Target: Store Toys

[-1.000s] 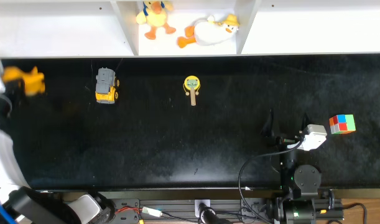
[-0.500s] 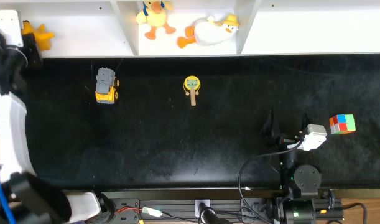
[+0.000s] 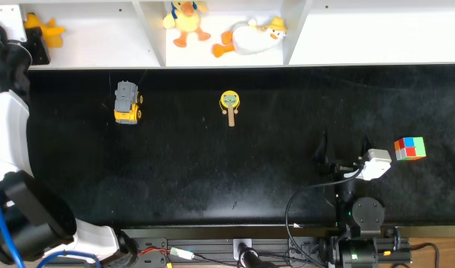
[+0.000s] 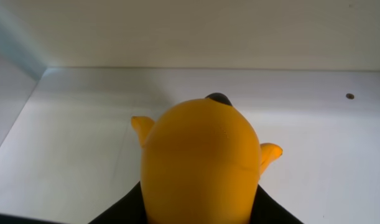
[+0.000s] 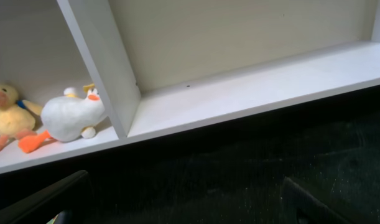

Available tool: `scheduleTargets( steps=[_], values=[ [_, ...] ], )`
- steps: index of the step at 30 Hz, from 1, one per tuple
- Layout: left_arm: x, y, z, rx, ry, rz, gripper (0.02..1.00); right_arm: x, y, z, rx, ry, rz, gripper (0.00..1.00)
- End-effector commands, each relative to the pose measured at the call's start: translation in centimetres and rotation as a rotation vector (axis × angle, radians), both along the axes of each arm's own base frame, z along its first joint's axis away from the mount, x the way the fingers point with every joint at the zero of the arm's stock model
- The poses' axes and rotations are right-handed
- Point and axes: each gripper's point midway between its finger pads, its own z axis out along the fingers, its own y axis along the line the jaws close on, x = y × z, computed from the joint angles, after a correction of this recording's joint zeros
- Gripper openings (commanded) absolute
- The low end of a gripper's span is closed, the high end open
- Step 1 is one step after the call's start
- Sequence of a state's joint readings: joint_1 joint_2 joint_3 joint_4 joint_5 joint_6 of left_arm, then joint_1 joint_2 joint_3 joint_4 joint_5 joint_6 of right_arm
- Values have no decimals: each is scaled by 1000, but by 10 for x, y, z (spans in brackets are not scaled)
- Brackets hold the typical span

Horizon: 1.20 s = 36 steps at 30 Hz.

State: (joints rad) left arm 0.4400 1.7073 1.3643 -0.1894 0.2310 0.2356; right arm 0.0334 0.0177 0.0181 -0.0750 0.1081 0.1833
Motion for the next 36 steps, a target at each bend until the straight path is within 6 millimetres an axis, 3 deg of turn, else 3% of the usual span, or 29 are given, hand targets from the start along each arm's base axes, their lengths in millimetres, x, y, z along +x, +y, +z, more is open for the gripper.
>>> scheduleTargets(
  steps=[1,11,22,36],
  values=[
    [12,-1,8,-39,-45,-13,314,1,2,-6,-1,9,10,993],
    [8,12,-2,-54,6,78,303,1,2,-6,-1,9,9,996],
    [6,13,20,-59,34,113,275,1,2,-6,-1,9,10,993],
    [17,9,-20,-88,108,113,259,1,2,-6,-1,9,10,996]
  ],
)
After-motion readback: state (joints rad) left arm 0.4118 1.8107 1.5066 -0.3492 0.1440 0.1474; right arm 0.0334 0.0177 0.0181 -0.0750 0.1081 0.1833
